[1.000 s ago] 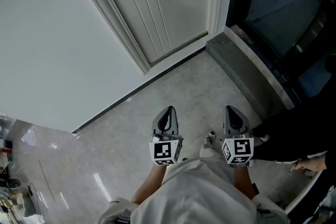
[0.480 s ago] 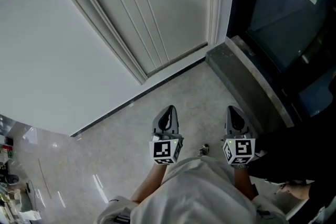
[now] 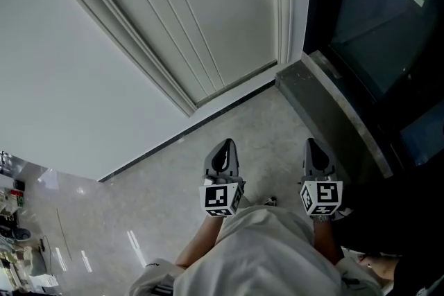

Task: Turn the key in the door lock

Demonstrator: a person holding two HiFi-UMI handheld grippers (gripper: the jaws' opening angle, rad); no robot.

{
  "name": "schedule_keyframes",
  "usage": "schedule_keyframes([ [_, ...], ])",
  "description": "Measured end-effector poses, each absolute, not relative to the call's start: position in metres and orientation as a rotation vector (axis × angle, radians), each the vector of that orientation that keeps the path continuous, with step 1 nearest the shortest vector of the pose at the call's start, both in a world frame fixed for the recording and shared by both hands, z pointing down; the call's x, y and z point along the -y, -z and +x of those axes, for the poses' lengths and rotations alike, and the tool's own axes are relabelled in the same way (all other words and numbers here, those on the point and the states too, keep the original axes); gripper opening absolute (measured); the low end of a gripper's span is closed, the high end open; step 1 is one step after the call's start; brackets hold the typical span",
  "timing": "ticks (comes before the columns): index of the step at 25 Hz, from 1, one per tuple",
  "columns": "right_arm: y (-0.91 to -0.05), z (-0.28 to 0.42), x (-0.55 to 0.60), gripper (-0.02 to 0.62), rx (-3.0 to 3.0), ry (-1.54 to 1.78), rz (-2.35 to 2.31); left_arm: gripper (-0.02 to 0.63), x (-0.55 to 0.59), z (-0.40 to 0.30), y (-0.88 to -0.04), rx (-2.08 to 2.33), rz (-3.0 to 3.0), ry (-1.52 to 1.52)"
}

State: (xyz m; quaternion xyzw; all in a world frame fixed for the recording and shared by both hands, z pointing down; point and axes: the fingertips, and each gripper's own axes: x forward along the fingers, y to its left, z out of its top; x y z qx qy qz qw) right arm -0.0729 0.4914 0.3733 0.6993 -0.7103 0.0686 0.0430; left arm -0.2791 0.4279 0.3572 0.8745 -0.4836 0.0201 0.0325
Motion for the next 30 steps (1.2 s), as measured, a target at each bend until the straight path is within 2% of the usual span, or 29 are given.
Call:
schedule_keyframes([
  [12, -0.390, -0.068, -0.445, -0.006, 2.166, -0.237, 2.096, 0.006, -0.385, -0.268, -0.374, 1.483, 2.671, -0.081],
  [30, -0.372, -0.042, -0.295, -0.006, 2.089, -0.178, 2.135, 0.006, -0.221, -0.237, -0.365, 1.425, 2.700, -0.018],
])
